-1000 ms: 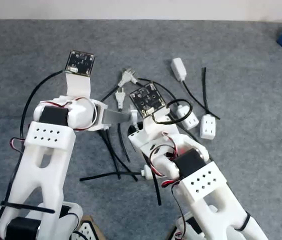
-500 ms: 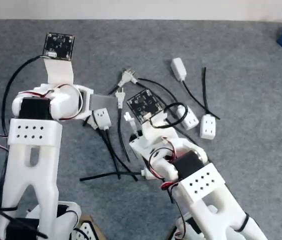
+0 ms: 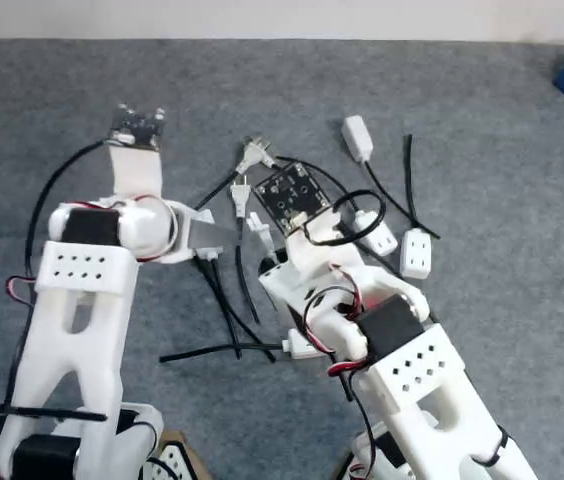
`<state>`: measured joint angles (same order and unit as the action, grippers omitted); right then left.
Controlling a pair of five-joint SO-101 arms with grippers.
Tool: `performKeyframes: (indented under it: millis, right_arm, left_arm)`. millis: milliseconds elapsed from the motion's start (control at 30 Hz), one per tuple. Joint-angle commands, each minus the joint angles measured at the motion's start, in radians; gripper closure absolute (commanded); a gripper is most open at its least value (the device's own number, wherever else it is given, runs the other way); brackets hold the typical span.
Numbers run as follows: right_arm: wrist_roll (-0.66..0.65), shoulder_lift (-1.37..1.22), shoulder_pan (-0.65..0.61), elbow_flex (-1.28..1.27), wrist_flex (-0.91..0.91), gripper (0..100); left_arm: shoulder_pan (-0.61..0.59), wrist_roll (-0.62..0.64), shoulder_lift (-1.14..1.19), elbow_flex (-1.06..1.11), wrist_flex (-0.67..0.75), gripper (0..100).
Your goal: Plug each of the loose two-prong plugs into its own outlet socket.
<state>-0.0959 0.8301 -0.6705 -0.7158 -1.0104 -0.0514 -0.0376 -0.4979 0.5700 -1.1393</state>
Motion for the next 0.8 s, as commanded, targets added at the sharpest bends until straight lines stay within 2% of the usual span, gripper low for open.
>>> performKeyframes:
  millis: [0, 200, 533, 767]
  right_arm:
    - [0.015, 0.004, -0.008, 0.041, -0.005, 99.2]
    - [0.015, -0.087, -0.008, -0.013, 0.024, 99.2]
    - [0.020, -0.139, -0.085, -0.005, 0.030, 99.2]
    - [0.023, -0.140, -0.079, 0.081, -0.007, 99.2]
  left_arm:
    - [0.047, 0.005, -0.013, -0.004, 0.020, 53]
    - [-0.004, 0.005, -0.013, -0.085, 0.012, 53]
    - [0.025, 0.005, -0.004, -0.085, 0.012, 53]
    - [0.047, 0.003, -0.008, 0.047, 0.043, 53]
